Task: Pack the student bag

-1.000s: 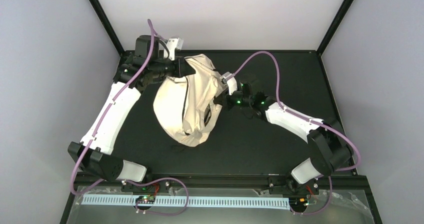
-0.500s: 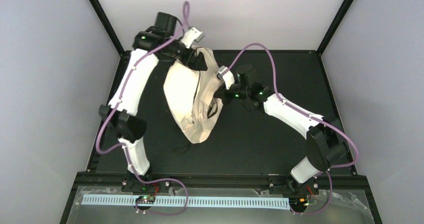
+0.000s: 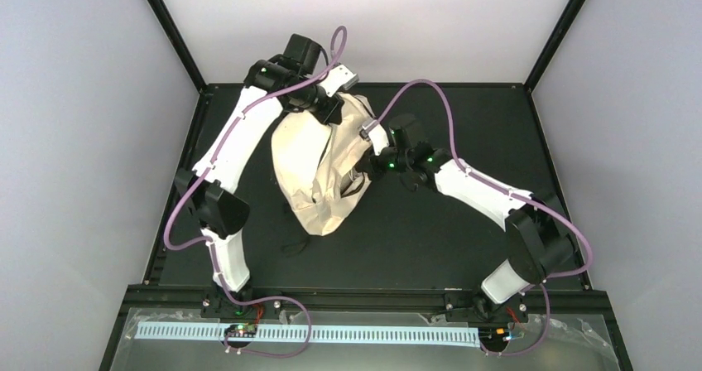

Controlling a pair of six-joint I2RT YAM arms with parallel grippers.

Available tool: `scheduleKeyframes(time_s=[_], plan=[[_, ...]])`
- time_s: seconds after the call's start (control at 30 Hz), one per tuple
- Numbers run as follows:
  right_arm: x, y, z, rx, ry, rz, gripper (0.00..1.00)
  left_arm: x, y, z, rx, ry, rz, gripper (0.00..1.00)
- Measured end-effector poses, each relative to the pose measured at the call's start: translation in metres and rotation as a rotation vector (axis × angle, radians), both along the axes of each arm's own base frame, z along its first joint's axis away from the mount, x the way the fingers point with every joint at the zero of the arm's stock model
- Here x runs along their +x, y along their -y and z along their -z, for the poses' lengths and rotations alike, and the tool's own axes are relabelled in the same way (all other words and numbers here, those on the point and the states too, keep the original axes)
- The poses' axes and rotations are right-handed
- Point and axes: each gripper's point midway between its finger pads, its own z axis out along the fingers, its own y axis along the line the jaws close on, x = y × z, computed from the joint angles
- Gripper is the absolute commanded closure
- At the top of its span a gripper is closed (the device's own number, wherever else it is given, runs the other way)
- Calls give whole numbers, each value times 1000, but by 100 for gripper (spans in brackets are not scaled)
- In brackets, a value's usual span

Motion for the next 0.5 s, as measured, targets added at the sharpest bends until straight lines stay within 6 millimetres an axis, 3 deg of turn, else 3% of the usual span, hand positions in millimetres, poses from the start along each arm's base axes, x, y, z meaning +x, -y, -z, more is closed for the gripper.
scheduleKeyframes(time_s=[0.17,0.33,0.5], plan=[[-19,0,7,10,-40,21,99,-1,-12,-13,-57,-1,-118,99],[-44,-15,-18,109,-30,3,99,-8,-39,-32,-141,32,-247,98],[-56,-24,-25,195,-57,15,99,-5,-49,-46,-186,31,-308,99]])
